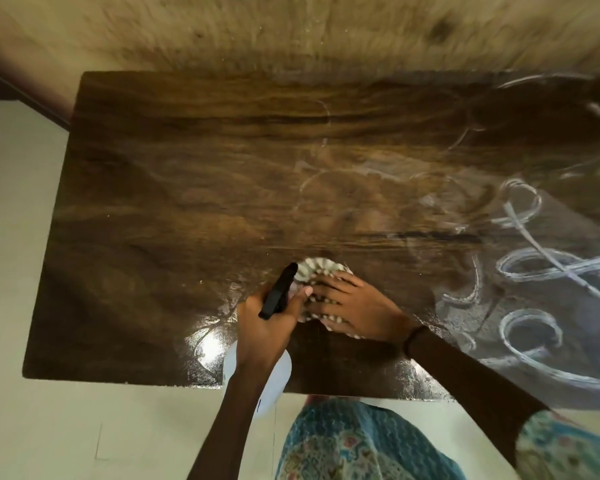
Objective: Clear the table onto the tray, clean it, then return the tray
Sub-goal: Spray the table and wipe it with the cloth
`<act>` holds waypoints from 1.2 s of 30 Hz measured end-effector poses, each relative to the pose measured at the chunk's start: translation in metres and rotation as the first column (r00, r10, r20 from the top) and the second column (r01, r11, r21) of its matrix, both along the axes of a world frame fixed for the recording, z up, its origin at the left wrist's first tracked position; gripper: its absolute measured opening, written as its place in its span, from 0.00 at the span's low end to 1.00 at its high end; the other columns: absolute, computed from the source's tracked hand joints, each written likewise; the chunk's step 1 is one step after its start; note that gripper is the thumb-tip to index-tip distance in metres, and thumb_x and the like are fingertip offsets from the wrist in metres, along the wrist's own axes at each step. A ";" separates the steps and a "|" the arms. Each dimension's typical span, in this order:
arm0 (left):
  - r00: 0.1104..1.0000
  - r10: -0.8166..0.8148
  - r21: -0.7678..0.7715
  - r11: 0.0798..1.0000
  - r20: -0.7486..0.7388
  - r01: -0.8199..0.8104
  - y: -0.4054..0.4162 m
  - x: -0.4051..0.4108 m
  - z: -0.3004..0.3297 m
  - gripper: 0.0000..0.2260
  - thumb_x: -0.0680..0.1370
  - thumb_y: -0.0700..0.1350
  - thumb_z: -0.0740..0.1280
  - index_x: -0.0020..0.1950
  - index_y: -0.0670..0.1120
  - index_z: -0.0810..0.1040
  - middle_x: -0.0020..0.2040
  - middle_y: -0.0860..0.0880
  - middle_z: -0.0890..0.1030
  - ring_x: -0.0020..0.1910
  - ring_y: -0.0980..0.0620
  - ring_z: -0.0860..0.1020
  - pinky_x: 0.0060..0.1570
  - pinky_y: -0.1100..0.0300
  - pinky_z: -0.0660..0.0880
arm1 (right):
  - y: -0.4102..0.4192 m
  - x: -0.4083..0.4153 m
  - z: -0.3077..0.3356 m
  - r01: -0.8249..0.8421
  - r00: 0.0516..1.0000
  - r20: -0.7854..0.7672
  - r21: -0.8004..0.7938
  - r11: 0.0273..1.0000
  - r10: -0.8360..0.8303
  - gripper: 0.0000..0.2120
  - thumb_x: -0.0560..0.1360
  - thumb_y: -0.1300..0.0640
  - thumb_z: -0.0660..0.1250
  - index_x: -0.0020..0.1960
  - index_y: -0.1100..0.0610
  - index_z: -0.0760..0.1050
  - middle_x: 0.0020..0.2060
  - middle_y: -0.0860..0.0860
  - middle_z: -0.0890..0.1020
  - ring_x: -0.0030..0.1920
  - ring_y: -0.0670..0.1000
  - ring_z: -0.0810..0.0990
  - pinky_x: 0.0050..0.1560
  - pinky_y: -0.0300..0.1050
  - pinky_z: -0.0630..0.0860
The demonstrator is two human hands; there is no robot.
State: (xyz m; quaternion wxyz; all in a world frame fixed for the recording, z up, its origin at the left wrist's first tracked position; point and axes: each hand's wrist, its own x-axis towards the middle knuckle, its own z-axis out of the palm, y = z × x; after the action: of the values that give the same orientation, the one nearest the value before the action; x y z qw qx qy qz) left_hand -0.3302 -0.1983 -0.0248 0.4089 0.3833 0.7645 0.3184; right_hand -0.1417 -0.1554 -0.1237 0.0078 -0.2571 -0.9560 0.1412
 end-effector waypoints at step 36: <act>0.964 -0.259 -0.028 0.966 -0.056 0.258 0.099 0.027 -0.012 0.17 0.67 0.55 0.76 0.29 0.47 0.73 0.28 0.50 0.77 0.27 0.55 0.75 0.32 0.67 0.68 | 0.048 0.062 0.007 0.200 0.978 0.060 0.034 0.979 -0.201 0.21 0.80 0.44 0.52 0.72 0.45 0.65 0.74 0.47 0.63 0.74 0.51 0.62 0.73 0.47 0.52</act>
State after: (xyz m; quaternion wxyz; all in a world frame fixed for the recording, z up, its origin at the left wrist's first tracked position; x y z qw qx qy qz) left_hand -0.3035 -0.0997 -0.0363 0.4280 0.4849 0.7229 0.2432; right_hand -0.0798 -0.1078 -0.1166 -0.0047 -0.3564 -0.9268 0.1184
